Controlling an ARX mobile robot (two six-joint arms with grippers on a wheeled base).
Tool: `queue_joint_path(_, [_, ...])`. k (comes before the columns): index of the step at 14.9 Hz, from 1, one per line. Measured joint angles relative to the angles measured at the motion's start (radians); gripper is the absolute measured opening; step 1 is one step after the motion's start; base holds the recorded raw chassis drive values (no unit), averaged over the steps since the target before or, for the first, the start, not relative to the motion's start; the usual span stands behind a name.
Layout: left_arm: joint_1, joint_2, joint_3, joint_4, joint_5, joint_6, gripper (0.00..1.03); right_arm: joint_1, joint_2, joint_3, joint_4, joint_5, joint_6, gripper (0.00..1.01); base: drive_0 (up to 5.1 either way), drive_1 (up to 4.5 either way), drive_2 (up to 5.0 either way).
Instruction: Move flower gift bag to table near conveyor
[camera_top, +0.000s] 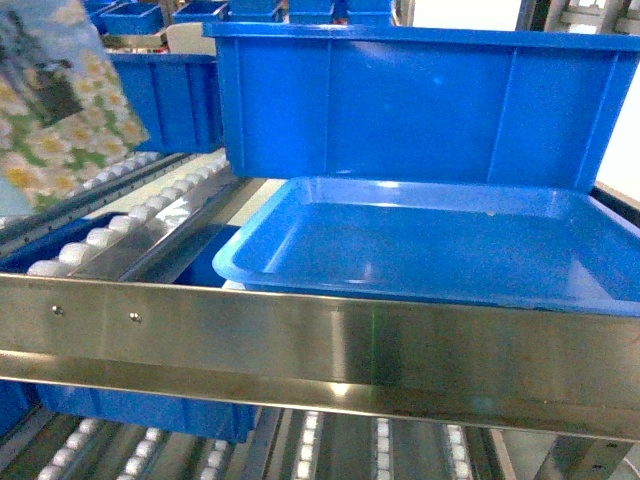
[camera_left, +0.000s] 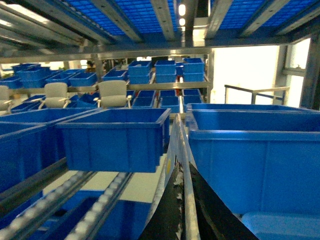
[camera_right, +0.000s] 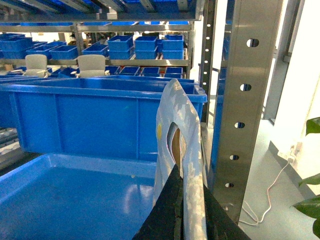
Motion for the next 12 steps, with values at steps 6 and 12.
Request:
queue_joint_path(6, [0.086, -0.271, -0.171, -0.097, 0.016, 0.027, 0.02, 0.0, 0.001, 0.0, 0.0, 0.003, 0.0, 0.02, -2.5, 1.19, 1.2])
queue_joint_path(12, [0.087, -0.269, -0.171, -0.098, 0.012, 0.027, 0.02, 0.0, 0.002, -0.001, -0.001, 0.003, 0.0, 0.02, -4.9, 2.52, 2.5])
